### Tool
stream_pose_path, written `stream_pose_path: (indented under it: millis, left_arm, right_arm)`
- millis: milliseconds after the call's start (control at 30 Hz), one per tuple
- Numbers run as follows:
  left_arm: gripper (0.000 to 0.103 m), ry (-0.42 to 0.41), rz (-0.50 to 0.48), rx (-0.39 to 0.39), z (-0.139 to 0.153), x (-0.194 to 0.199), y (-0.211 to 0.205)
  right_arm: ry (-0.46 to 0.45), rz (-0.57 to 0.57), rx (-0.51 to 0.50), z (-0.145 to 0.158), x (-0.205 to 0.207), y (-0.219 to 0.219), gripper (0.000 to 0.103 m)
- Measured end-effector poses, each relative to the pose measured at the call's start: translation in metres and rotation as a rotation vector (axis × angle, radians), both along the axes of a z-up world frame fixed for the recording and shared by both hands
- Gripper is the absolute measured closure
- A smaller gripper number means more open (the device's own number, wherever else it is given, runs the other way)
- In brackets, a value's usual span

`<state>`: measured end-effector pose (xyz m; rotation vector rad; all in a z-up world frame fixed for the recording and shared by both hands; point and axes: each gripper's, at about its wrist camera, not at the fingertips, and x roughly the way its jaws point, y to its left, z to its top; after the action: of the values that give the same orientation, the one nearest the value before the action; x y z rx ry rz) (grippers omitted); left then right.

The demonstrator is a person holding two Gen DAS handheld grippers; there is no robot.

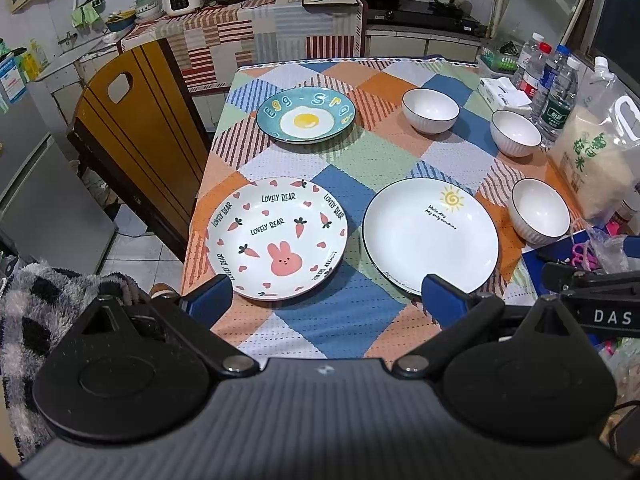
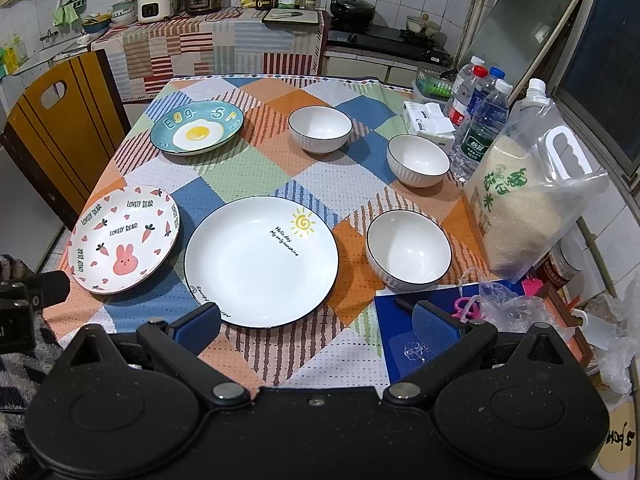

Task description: Organize plates and bowls

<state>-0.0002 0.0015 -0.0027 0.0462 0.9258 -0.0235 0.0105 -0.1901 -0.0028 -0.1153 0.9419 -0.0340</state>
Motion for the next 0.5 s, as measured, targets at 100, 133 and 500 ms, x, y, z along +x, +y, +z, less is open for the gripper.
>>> stream_pose_path:
  millis: [100,133,500]
  left_arm:
    - [0.001,0.004,-0.002,0.006,-0.0011,0.0001,-0.0003]
    - [0.001,0.006,-0.007,0.009,-0.0012,0.0002,-0.0006]
    - [0.001,0.020,-0.042,-0.006,0.0044,-0.0012,0.0003]
  right_arm:
    - [0.000,0.001,-0.001,-0.0008,0.0002,0.0002,0.000]
    - [0.001,0.001,-0.001,-0.0009,0.0003,0.0002,0.000]
    - [0.003,0.009,-0.003,-0.0036,-0.0001,0.0003,0.000]
